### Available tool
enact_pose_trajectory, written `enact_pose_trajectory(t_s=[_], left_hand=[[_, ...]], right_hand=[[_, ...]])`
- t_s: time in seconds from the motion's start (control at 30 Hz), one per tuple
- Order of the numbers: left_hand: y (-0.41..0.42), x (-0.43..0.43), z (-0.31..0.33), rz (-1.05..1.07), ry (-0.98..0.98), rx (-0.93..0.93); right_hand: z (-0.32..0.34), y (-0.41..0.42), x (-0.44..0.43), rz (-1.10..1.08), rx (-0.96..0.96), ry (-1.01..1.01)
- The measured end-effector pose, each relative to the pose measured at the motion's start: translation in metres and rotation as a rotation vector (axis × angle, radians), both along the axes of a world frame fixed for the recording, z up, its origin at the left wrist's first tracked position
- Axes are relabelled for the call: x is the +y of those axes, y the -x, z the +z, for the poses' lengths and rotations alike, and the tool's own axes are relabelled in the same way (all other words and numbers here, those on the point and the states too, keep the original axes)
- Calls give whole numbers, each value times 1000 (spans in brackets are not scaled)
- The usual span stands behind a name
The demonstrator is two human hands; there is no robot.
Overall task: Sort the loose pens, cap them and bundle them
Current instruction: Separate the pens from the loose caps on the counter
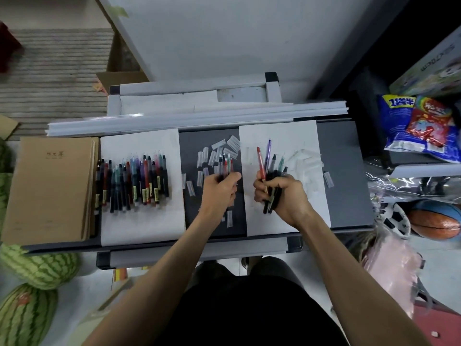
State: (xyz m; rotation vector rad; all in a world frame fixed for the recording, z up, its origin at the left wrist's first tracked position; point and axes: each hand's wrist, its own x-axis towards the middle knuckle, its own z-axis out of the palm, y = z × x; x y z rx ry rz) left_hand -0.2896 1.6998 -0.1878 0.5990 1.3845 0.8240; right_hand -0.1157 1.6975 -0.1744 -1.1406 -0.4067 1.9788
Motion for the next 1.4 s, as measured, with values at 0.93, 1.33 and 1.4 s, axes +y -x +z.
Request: enact_pose_trajectory(t_s=[0.93, 1.33, 1.4], left_hand=[[-80, 8, -52, 336, -767, 519], [-76, 1, -47, 304, -751, 564], [-79, 5, -37, 302, -725, 547]], right_hand=[[-53, 16, 16, -524, -985, -572], [-54, 11, 11, -363, -1019, -596], [-54, 14, 13, -327, -1023, -525]])
